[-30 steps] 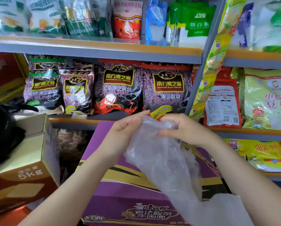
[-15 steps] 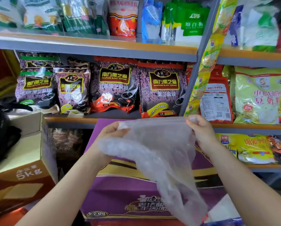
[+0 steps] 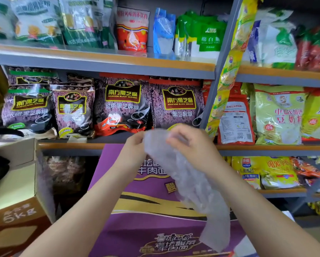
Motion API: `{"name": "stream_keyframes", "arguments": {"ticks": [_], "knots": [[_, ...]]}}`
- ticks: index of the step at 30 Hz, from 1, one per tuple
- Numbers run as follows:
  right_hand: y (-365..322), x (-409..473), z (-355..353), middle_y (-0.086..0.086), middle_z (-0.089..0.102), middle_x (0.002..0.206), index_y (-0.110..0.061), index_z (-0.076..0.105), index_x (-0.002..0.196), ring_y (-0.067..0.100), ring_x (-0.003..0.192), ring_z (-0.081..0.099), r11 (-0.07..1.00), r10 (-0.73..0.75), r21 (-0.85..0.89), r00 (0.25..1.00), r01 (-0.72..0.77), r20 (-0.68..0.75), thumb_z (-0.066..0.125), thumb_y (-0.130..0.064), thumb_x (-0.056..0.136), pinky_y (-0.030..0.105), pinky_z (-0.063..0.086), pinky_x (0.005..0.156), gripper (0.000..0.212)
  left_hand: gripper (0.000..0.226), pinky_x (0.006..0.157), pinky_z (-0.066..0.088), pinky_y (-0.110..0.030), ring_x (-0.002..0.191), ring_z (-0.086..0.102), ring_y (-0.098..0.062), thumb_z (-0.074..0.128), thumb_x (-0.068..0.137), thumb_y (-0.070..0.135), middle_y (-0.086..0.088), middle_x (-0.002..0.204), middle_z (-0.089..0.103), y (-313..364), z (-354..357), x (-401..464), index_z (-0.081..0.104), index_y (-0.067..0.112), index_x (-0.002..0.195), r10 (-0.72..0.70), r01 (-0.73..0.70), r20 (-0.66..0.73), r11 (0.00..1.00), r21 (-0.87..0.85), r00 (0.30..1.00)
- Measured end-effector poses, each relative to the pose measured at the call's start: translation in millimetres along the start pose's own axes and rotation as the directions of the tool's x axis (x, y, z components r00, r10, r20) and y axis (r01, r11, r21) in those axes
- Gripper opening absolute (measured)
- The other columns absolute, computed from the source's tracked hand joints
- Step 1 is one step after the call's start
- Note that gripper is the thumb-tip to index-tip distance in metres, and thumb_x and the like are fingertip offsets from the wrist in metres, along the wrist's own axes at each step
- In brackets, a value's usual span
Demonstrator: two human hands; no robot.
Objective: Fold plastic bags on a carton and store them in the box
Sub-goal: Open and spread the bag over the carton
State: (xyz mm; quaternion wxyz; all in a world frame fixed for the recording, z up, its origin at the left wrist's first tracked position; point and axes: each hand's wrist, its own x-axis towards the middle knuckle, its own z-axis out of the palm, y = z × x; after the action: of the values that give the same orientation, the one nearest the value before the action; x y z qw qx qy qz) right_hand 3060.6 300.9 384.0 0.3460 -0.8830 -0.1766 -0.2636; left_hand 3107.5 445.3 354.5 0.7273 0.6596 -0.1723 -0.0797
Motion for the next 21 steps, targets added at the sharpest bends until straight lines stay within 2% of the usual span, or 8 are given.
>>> {"name": "stream_keyframes", "arguments": {"ticks": [2,7,9,13,16,18,19,21], "knots": [[17.0,5.9,-6.9,-0.008,0.049,0.068,-0.024,0.048,0.071,-0.001,0.063,0.046,0.96,0.219,0.202,0.97,-0.196,-0.1,0.053,-0.019,0.091,0.021,0.036,0.063,0.021,0.021,0.059,0.042,-0.027,0.069,0.052,-0.019,0.059,0.089,0.025,-0.008,0.072,0.06,-6.7,-4.9,3.5,0.061,0.004,0.084,-0.056,0.059,0.051,0.996,-0.065,0.997],[68.5,1.0,-23.3,0.009,0.054,0.081,-0.009,0.054,0.093,0.021,0.073,0.052,0.746,0.646,0.438,0.705,-0.502,-0.291,0.041,-0.023,0.098,0.026,0.042,0.061,0.02,0.056,0.065,0.033,-0.035,0.071,0.053,-0.027,0.066,0.072,0.059,-0.02,0.081,0.063,-8.6,-26.4,7.0,0.07,0.004,0.085,-0.097,0.096,-0.007,0.992,-0.08,0.995],[81.3,-4.7,-30.0,0.006,0.056,0.082,-0.01,0.055,0.099,0.021,0.077,0.053,0.688,0.711,0.46,0.646,-0.561,-0.276,0.039,-0.021,0.099,0.025,0.041,0.057,0.019,0.069,0.068,0.035,-0.038,0.073,0.053,-0.028,0.073,0.061,0.057,-0.023,0.081,0.061,-7.0,-34.1,6.3,0.065,-0.005,0.09,-0.05,0.046,0.093,0.998,0.038,0.994],[102.6,-16.5,-38.2,0.017,0.062,0.101,-0.001,0.06,0.109,0.021,0.088,0.054,0.578,0.805,0.489,0.554,-0.654,-0.212,0.041,-0.016,0.099,0.026,0.038,0.062,0.026,0.047,0.08,0.05,-0.029,0.086,0.065,-0.021,0.074,0.057,0.032,-0.017,0.097,0.071,-6.1,-35.2,-2.2,0.07,0.003,0.095,-0.008,-0.035,0.309,0.991,0.133,0.951],[110.2,-18.8,-41.8,0.016,0.062,0.105,0.001,0.058,0.111,0.027,0.098,0.058,0.609,0.792,0.344,0.572,-0.715,-0.214,0.044,-0.008,0.093,0.028,0.043,0.062,0.024,0.028,0.081,0.05,-0.022,0.094,0.066,-0.015,0.072,0.071,0.019,-0.009,0.102,0.071,-4.9,-22.1,-9.7,0.071,0.012,0.099,0.09,-0.116,0.32,0.991,0.065,0.943],[97.6,-22.1,-46.5,0.012,0.051,0.13,-0.008,0.044,0.132,0.028,0.123,0.047,0.726,0.684,0.213,0.655,-0.653,-0.322,0.046,-0.003,0.088,0.039,0.047,0.092,0.045,0.018,0.077,0.049,-0.02,0.09,0.066,-0.009,0.066,0.083,0.009,0.003,0.097,0.073,-1.0,-7.9,-14.3,0.07,0.021,0.095,0.181,-0.216,0.228,0.966,0.139,0.957],[85.9,-25.6,-50.8,0.007,0.041,0.141,-0.011,0.036,0.139,0.024,0.133,0.036,0.818,0.555,0.114,0.722,-0.563,-0.414,0.047,-0.001,0.085,0.04,0.035,0.108,0.056,0.016,0.075,0.049,-0.023,0.085,0.066,-0.008,0.064,0.084,0.008,0.006,0.091,0.073,1.2,-0.7,-15.9,0.068,0.023,0.09,0.241,-0.271,0.166,0.943,0.193,0.956],[52.6,-33.8,-59.5,-0.003,0.036,0.138,-0.011,0.037,0.138,0.015,0.134,0.027,0.961,0.149,-0.139,0.874,-0.238,-0.463,0.045,-0.004,0.081,0.031,0.019,0.114,0.059,0.004,0.069,0.05,-0.033,0.073,0.063,-0.013,0.065,0.081,0.024,0.002,0.079,0.069,6.6,14.9,-18.6,0.063,0.02,0.08,0.372,-0.375,0.076,0.867,0.328,0.925]]}}
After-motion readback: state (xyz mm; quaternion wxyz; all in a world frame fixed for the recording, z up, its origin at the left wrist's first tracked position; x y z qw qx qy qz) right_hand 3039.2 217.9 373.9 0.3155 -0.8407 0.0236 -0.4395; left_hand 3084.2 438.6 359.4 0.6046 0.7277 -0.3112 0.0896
